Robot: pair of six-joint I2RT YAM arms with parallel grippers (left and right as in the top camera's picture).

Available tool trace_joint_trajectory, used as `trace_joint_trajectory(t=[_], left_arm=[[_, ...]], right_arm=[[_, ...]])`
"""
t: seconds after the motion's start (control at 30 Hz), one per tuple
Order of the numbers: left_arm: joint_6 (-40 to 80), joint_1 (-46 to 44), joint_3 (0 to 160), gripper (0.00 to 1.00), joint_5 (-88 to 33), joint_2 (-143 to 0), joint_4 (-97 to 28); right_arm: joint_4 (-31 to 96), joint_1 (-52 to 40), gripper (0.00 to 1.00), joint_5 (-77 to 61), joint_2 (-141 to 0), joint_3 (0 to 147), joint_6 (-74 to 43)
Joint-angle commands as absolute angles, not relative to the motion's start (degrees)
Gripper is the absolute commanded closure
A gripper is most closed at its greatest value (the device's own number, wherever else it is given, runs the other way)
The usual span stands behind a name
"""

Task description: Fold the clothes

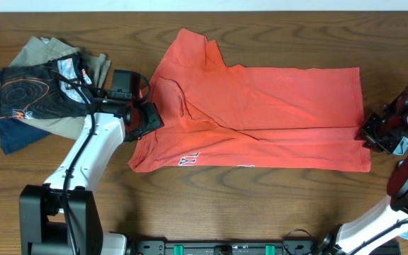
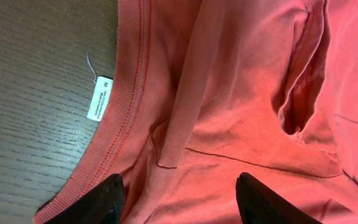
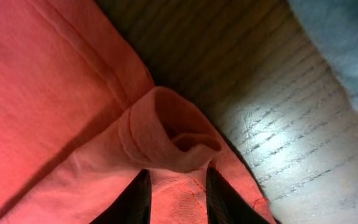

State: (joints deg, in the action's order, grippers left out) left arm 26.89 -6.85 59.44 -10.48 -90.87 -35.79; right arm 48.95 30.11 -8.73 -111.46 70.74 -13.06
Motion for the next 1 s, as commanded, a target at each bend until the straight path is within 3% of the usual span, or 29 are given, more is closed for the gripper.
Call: trace_joint_trajectory(t=[0.0, 0.27, 0.57, 0.8, 0.97], left_arm=[[26.0, -6.8, 59.3, 0.4, -9.8, -90.7, -36.0], [26.0, -6.8, 59.3, 0.4, -9.8, -90.7, -36.0], [26.0, -6.8, 59.3, 0.41, -9.8, -90.7, -36.0], [26.0, -6.8, 59.3, 0.41, -9.8, -90.7, -36.0], [26.0, -6.8, 59.3, 0.4, -9.8, -90.7, -36.0]], right_arm=[[48.0, 30.2, 0.72, -8.6, -110.0, 70.4, -15.3], [45.9, 30.1, 0.76, -8.6, -110.1, 70.4, -15.9], [45.0, 28.8, 0.99, -8.6, -110.1, 70.4, -15.9], [47.5, 28.9, 0.99, -9.0, -110.0, 71.0, -15.8], [46.5, 29.4, 0.99, -19.5, -110.0, 73.5, -15.2]])
